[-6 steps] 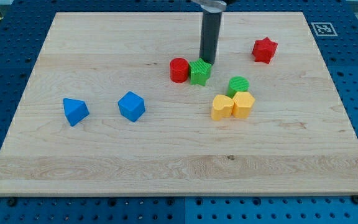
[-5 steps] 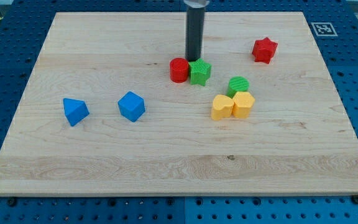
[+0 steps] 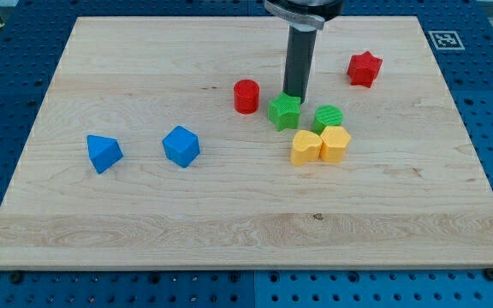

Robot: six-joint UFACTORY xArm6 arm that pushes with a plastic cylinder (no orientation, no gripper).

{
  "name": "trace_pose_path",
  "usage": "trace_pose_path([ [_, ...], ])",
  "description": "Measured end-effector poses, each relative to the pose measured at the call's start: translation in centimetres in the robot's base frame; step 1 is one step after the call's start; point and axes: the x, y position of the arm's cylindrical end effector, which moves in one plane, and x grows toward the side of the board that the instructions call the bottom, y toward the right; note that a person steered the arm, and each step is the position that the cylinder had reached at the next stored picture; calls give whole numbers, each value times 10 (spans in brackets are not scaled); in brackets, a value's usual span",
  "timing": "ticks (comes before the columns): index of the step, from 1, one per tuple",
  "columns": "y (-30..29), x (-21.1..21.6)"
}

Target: Move the green star to the left of the green circle

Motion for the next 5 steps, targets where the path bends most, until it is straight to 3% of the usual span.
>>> trace_pose_path([
  [5,-34,1],
])
